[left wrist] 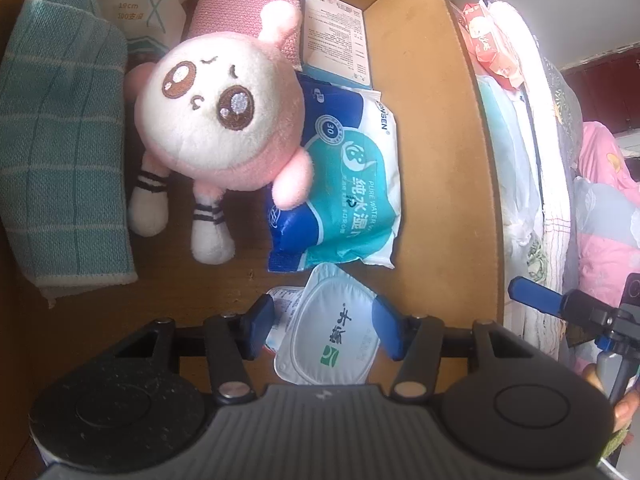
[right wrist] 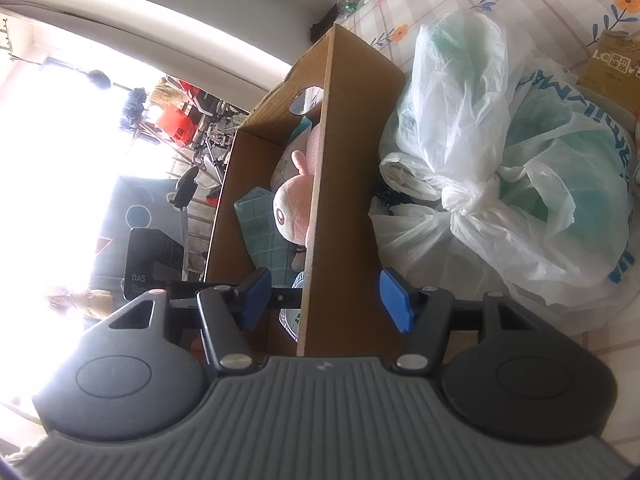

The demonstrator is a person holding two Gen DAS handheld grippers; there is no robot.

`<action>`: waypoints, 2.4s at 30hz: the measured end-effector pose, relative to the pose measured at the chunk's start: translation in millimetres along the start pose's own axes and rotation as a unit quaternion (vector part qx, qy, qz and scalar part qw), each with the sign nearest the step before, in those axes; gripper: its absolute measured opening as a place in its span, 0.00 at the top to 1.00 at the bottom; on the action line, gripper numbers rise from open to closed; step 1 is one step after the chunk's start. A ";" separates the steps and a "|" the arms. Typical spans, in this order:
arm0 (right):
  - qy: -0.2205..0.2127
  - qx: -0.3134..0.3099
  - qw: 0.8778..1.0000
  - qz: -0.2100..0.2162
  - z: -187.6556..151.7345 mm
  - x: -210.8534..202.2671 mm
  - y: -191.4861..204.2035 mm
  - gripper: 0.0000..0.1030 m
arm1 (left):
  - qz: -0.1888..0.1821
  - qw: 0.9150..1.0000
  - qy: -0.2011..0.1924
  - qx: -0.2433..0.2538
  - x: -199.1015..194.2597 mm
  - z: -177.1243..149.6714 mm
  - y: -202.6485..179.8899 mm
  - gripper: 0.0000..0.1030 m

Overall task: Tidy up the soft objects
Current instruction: 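Close the left tool on the yogurt cup and reposition it in the box, then open the left tool to release the yogurt cup and lift away, then move the right tool to the orange-striped cloth bundle and close on it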

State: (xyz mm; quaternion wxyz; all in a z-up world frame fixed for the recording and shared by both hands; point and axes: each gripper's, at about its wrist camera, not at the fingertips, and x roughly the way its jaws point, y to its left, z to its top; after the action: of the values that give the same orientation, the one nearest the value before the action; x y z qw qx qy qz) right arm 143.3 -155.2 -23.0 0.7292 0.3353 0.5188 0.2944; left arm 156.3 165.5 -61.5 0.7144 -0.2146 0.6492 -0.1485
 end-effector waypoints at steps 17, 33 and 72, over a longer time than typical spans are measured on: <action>-0.059 -0.003 0.998 -0.011 -27.0 -34.3 -16.5 0.35 | 0.078 0.987 -0.106 0.089 -30.0 -37.7 -55.9 0.28; -0.181 -0.034 0.977 -0.107 -72.9 -116.9 -58.8 0.31 | 0.153 0.904 -0.326 0.232 -54.0 -132.9 -187.1 0.14; -0.121 -0.074 0.973 -0.183 82.0 -116.7 -145.0 0.64 | 0.196 0.854 -0.238 0.419 171.8 -79.5 -315.7 0.33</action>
State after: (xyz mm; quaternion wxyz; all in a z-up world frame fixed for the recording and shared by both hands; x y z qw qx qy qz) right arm 199.7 -348.2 -53.4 0.8508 0.2131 0.4560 0.1509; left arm 117.9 -200.6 -57.4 0.8837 0.2075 0.3643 -0.2079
